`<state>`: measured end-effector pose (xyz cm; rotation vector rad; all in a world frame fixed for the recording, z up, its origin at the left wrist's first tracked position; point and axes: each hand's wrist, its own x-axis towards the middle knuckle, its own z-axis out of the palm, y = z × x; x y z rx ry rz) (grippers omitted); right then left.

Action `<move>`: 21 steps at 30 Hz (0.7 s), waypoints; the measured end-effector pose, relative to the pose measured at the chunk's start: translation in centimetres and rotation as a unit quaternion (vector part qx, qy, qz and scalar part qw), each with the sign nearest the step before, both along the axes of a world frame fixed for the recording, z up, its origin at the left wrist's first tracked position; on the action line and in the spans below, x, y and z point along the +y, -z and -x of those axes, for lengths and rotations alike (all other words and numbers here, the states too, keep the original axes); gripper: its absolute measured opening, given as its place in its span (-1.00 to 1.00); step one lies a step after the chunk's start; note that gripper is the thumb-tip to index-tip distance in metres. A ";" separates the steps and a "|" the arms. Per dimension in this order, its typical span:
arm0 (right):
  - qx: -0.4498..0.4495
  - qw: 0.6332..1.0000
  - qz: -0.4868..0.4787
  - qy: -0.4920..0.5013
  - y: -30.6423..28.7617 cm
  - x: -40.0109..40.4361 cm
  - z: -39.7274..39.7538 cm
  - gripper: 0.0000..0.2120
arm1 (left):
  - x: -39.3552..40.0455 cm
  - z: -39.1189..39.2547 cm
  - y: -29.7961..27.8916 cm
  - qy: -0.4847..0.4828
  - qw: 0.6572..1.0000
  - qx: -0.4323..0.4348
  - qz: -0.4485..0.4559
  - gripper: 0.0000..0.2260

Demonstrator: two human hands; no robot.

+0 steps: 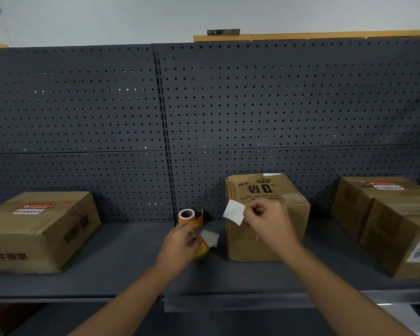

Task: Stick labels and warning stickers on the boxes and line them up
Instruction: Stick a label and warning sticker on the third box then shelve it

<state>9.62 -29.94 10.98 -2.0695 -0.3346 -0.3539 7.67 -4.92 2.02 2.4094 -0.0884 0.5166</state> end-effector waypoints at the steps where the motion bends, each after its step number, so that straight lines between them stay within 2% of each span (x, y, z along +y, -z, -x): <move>1: -0.004 1.000 -0.002 0.009 -0.3 0.0 -0.2 -0.82 | -0.8 0.2 -0.9 0.003 0.999 -0.023 0.024 -0.65; 5: -0.018 0.999 0.008 0.041 -1.1 0.2 -0.7 -0.83 | -4.6 1.5 -5.1 0.039 0.987 -0.088 0.132 -0.72; 8: -0.042 0.998 0.023 0.046 -1.7 0.2 -0.6 -0.84 | -7.2 2.2 -7.9 0.092 0.974 -0.100 0.180 -0.76; 11: -0.072 0.997 0.032 0.015 -2.1 0.0 -0.4 -0.84 | -8.9 2.3 -9.1 0.133 0.966 -0.088 0.202 -0.75; 15: -0.104 0.993 0.039 -0.038 -2.7 -0.1 0.4 -0.90 | -10.1 1.8 -9.7 0.130 0.963 -0.092 0.218 -0.68; 21: -0.108 0.989 0.048 -0.091 -3.3 -1.9 0.8 -0.89 | -10.3 1.0 -10.0 0.127 0.936 -0.081 0.320 -0.82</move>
